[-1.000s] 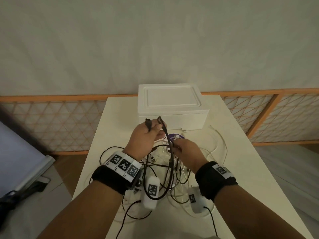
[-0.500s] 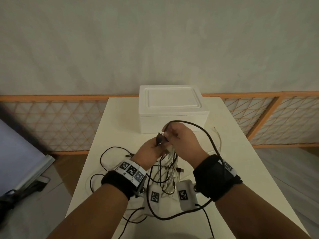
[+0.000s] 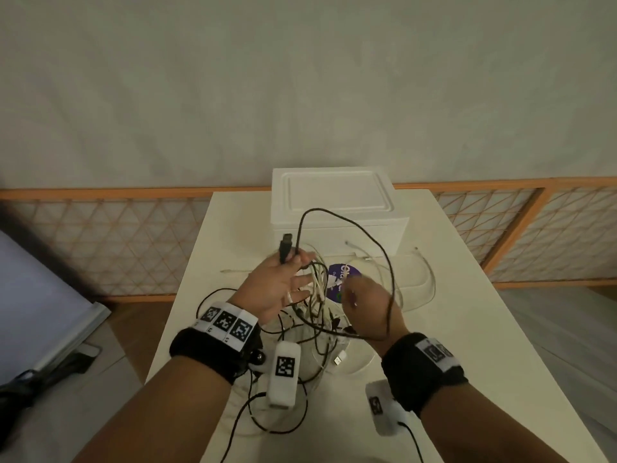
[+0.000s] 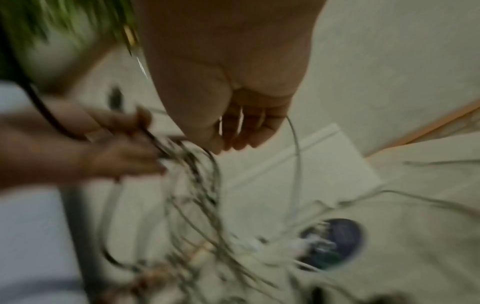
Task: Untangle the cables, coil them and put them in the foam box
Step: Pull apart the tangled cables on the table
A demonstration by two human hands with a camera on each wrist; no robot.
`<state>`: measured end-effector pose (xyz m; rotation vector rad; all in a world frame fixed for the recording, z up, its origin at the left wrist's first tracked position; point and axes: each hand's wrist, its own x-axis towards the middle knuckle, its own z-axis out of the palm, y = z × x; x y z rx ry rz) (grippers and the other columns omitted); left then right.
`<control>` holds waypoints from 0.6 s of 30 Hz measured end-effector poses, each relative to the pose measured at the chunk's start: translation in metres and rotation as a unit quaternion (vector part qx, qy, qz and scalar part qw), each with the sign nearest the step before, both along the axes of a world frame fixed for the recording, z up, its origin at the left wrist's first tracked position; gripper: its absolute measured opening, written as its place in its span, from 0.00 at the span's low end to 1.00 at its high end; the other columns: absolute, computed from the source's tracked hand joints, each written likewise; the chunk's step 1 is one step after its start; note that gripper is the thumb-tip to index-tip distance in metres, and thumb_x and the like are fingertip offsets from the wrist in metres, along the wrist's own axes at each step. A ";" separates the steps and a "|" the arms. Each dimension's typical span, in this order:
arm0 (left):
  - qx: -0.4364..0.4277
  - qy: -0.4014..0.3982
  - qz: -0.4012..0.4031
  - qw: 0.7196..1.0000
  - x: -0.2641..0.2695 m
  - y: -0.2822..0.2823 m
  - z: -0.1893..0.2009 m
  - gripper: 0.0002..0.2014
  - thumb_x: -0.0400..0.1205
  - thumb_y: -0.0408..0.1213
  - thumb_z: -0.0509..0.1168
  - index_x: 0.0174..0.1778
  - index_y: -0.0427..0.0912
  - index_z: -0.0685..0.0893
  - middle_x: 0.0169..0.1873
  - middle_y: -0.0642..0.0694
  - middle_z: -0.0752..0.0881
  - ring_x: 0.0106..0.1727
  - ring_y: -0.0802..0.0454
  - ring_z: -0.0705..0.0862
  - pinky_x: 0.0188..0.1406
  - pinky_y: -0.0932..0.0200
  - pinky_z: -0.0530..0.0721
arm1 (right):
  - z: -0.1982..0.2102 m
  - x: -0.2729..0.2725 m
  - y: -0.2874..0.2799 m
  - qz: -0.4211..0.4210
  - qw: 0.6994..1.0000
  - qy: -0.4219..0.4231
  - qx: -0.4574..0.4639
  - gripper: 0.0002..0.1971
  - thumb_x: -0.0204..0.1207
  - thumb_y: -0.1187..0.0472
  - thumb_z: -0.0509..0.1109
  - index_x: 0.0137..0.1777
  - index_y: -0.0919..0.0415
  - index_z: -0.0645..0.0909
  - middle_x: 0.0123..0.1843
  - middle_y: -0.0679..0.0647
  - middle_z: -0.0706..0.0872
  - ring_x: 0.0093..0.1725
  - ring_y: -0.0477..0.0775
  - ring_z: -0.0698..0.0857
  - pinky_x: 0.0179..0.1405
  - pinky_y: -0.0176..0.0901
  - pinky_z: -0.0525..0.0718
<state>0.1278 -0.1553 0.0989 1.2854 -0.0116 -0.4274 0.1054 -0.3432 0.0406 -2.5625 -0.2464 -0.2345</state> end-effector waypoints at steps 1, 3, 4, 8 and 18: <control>-0.003 0.001 -0.011 1.000 -0.001 -0.003 -0.001 0.11 0.88 0.35 0.54 0.41 0.44 0.77 0.59 0.48 0.85 0.50 0.47 0.86 0.49 0.51 0.84 | 0.009 0.001 0.012 0.008 0.996 -0.049 0.070 0.06 0.74 0.62 0.66 0.48 0.58 0.81 0.43 0.48 0.82 0.44 0.50 0.81 0.42 0.38 0.77; -0.005 -0.013 -0.032 0.999 -0.006 -0.014 -0.002 0.11 0.88 0.33 0.53 0.41 0.42 0.76 0.49 0.43 0.85 0.42 0.49 0.86 0.41 0.56 0.83 | 0.026 0.004 0.031 0.043 0.985 -0.036 0.165 0.11 0.73 0.64 0.70 0.56 0.56 0.80 0.46 0.42 0.80 0.46 0.43 0.79 0.42 0.27 0.74; 0.007 -0.025 -0.039 0.999 -0.008 -0.018 -0.001 0.11 0.88 0.33 0.54 0.41 0.43 0.77 0.45 0.42 0.84 0.41 0.49 0.84 0.43 0.55 0.81 | 0.031 0.005 0.036 0.047 0.980 -0.018 0.190 0.12 0.73 0.65 0.70 0.56 0.57 0.79 0.46 0.42 0.80 0.46 0.43 0.79 0.42 0.26 0.73; 0.086 -0.048 -0.072 0.993 -0.008 -0.013 0.003 0.13 0.88 0.34 0.55 0.39 0.47 0.78 0.44 0.48 0.83 0.47 0.47 0.82 0.57 0.45 0.76 | 0.027 0.014 0.031 0.057 0.996 -0.036 0.063 0.09 0.75 0.64 0.66 0.55 0.59 0.80 0.46 0.49 0.82 0.46 0.51 0.81 0.42 0.42 0.77; -0.060 -0.148 0.158 0.975 -0.011 0.032 0.055 0.16 0.89 0.32 0.50 0.41 0.44 0.80 0.29 0.50 0.83 0.43 0.50 0.87 0.63 0.45 0.82 | -0.011 0.028 -0.024 -0.031 0.979 0.149 -0.138 0.11 0.80 0.58 0.61 0.56 0.54 0.84 0.55 0.55 0.84 0.54 0.57 0.83 0.50 0.42 0.77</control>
